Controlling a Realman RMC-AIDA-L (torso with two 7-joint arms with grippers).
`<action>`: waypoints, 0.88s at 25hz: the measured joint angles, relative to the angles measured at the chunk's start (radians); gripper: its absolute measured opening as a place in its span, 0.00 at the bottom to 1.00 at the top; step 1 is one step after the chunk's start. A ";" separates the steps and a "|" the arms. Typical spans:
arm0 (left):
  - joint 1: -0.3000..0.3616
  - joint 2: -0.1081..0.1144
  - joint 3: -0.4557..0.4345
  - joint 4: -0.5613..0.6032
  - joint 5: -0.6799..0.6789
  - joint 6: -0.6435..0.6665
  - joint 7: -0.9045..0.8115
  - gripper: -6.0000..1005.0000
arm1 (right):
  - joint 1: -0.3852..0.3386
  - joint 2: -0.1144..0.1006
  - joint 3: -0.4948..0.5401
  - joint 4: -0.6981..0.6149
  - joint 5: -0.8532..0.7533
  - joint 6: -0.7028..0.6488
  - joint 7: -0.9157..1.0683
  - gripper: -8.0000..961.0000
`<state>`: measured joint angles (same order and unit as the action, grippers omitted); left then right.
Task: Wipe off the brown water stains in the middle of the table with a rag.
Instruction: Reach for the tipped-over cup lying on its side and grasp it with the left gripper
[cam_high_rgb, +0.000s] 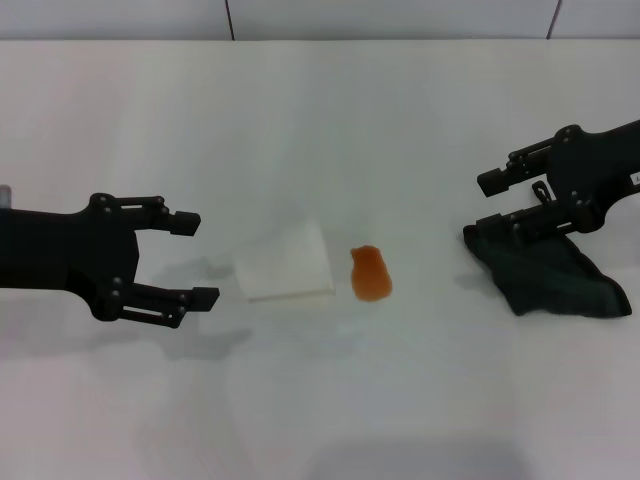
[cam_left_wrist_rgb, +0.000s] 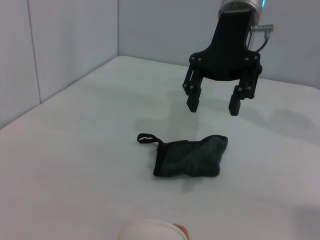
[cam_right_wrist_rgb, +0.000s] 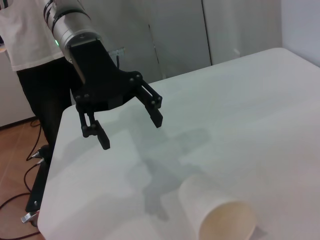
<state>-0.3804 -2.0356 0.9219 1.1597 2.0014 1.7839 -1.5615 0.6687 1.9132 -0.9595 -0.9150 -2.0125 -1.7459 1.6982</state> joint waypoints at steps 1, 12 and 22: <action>0.000 0.000 0.000 0.000 0.000 0.000 0.000 0.88 | 0.000 0.000 0.000 0.000 0.000 0.000 0.000 0.63; 0.005 0.000 0.000 0.000 0.001 0.000 -0.002 0.88 | 0.000 0.007 -0.001 -0.001 -0.002 0.000 0.000 0.63; -0.010 0.013 0.000 0.005 0.008 0.001 -0.039 0.88 | -0.001 0.011 -0.001 -0.001 -0.003 0.000 -0.004 0.63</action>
<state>-0.3903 -2.0224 0.9219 1.1651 2.0098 1.7848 -1.6001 0.6673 1.9240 -0.9602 -0.9158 -2.0153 -1.7456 1.6943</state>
